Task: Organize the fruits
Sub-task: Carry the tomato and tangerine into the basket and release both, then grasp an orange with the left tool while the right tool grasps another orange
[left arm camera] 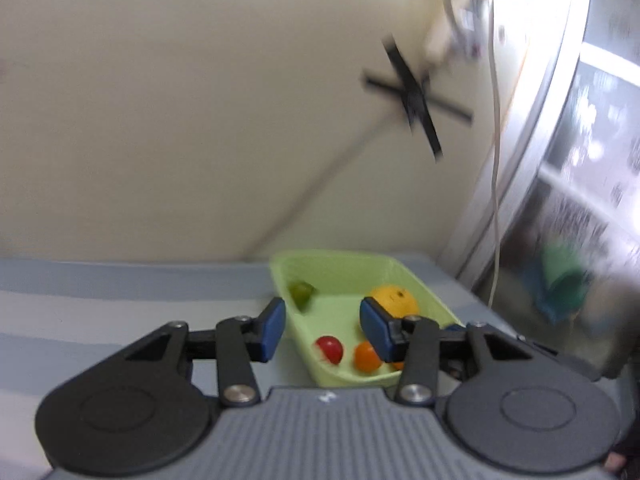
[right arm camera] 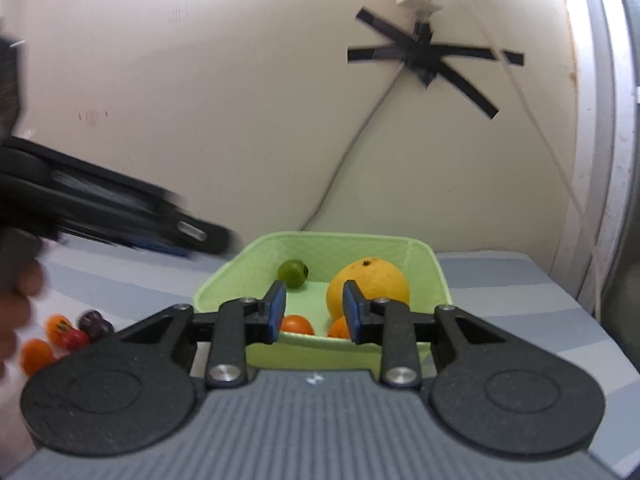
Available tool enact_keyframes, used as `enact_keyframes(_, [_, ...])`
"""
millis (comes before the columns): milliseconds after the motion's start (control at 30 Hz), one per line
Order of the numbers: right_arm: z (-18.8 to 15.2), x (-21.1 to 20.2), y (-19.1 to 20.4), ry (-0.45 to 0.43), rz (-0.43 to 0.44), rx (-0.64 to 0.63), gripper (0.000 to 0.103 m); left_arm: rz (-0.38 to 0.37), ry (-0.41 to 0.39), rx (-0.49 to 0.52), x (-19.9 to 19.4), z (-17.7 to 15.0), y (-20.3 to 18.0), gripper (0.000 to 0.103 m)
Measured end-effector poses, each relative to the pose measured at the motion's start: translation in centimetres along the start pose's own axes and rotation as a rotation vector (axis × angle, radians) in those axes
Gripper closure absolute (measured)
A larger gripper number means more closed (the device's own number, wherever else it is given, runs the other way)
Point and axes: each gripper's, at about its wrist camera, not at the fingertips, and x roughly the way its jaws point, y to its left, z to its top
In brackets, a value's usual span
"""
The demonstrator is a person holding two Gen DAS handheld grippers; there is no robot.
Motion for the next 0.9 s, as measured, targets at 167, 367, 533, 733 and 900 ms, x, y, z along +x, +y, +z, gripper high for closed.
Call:
enact_keyframes(167, [-0.2,-3.8,1.4,-0.014,0.07,0.035,0.069,0.158,-0.056,-0.057,-8.6,-3.1,5.0,0.059])
enact_keyframes(367, [-2.5,-5.6,5.2,0.099,0.224,0.109,0.069,0.221,0.008,-0.189,-11.5,-8.3,9.0,0.059])
enact_keyframes(533, [-4.1,-5.4,9.4,0.149,0.264,0.069,0.069,0.141,0.044,-0.205,-9.6,-9.6,8.4,0.057])
enact_keyframes(733, [-4.2,-2.7,11.5,0.207,0.229,0.031,0.057,0.118,0.082,-0.202,-6.1,-9.7,7.8,0.052])
enact_keyframes(900, [-4.3,-1.5,11.5,0.246,0.223,0.049,0.054,0.136,0.085,-0.178,-5.1,-10.7,6.9,0.063])
